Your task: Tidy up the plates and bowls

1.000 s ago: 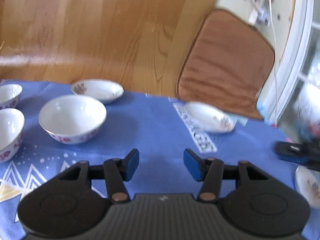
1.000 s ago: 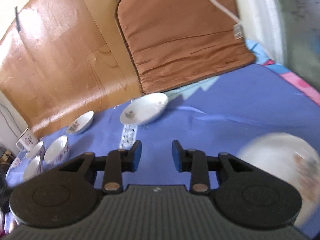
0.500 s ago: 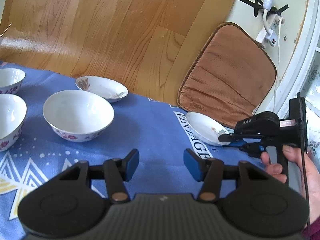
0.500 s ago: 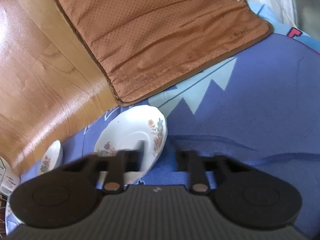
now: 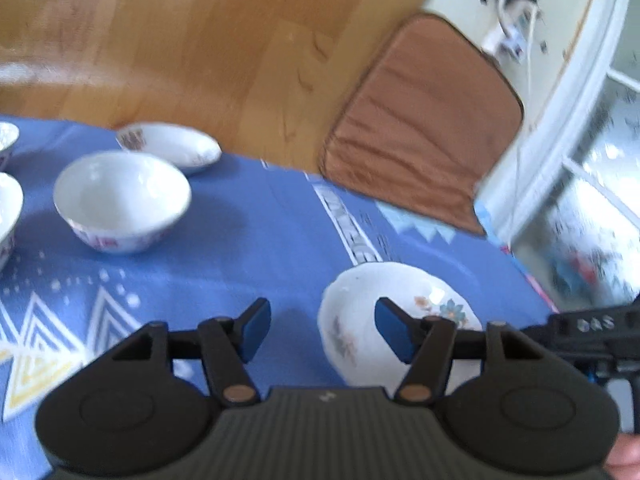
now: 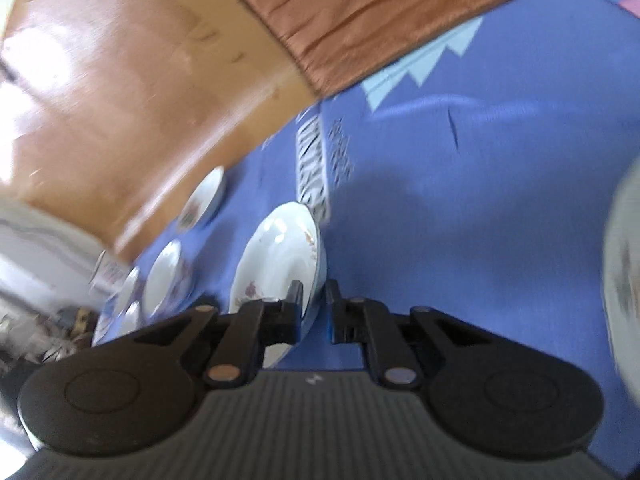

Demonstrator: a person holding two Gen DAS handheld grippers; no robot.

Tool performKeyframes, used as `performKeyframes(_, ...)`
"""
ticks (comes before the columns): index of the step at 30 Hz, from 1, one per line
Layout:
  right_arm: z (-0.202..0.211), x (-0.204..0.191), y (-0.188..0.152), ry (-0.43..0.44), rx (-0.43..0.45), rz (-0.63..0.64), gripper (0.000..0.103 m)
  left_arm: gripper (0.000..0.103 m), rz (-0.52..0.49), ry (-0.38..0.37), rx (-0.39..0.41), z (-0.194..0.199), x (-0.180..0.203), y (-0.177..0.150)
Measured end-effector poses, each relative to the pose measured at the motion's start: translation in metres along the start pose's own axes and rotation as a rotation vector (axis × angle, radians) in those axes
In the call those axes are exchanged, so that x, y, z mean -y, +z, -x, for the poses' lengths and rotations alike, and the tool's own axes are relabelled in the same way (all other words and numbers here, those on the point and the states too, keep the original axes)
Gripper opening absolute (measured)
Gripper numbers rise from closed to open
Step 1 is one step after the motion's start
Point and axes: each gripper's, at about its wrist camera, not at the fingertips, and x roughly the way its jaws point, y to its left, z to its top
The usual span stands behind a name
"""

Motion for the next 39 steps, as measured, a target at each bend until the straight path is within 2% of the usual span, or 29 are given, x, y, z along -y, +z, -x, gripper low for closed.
performKeyframes(3,0.015,0.001,-0.02,0.025,-0.01,0.03,0.014,0.053,-0.028,0.011,-0.058,0.005,0.009,-0.01)
performKeyframes(5,0.019,0.0,-0.029,0.036,-0.01,0.043,0.014,0.037,-0.042,0.022,-0.077,0.01,0.014,-0.014)
performKeyframes(6,0.019,0.0,-0.03,0.036,-0.01,0.051,0.016,0.024,-0.039,0.023,-0.09,0.011,0.016,-0.017)
performKeyframes(9,0.014,-0.005,-0.038,0.01,-0.003,0.099,0.023,0.016,-0.028,0.034,-0.102,0.015,0.018,-0.024)
performKeyframes(11,0.013,-0.009,-0.042,-0.015,0.013,0.15,0.026,0.014,-0.013,0.026,-0.101,0.018,0.017,-0.025)
performKeyframes(14,0.012,-0.018,-0.047,-0.091,0.085,0.242,0.032,0.012,0.021,0.01,-0.111,0.023,0.013,-0.025)
performKeyframes(15,0.012,-0.018,-0.048,-0.112,0.104,0.259,0.038,0.012,0.028,0.006,-0.115,0.024,0.012,-0.025)
performKeyframes(20,0.008,-0.013,-0.041,-0.162,0.147,0.267,0.038,0.013,0.037,0.003,-0.126,0.027,0.013,-0.027)
performKeyframes(21,0.007,-0.012,-0.04,-0.163,0.148,0.263,0.038,0.017,0.043,0.005,-0.127,0.027,0.013,-0.026)
performKeyframes(22,0.005,-0.01,-0.038,-0.163,0.149,0.261,0.038,0.027,0.052,-0.003,-0.133,0.026,0.013,-0.026)
performKeyframes(23,0.004,-0.009,-0.038,-0.164,0.153,0.264,0.038,0.031,0.058,-0.02,-0.135,0.026,0.014,-0.025)
performKeyframes(24,0.002,-0.01,-0.038,-0.168,0.158,0.272,0.038,0.034,0.061,-0.028,-0.133,0.025,0.015,-0.024)
performKeyframes(25,0.001,-0.011,-0.038,-0.171,0.161,0.28,0.038,0.032,0.053,-0.021,-0.131,0.024,0.018,-0.024)
performKeyframes(26,0.001,-0.011,-0.039,-0.174,0.162,0.286,0.037,0.031,0.04,-0.013,-0.133,0.022,0.021,-0.025)
performKeyframes(28,0.001,-0.012,-0.041,-0.158,0.147,0.301,0.01,0.018,0.018,0.021,-0.128,0.022,0.026,-0.026)
performKeyframes(32,0.013,-0.02,-0.05,-0.192,0.194,0.341,0.01,0.014,0.052,-0.012,-0.135,0.027,0.026,-0.024)
performKeyframes(35,0.021,-0.017,-0.051,-0.185,0.207,0.348,0.011,0.014,0.026,-0.005,-0.112,0.028,0.035,-0.022)
performKeyframes(39,0.025,-0.01,-0.051,-0.204,0.217,0.321,0.011,0.014,-0.005,-0.009,-0.139,0.02,0.052,-0.019)
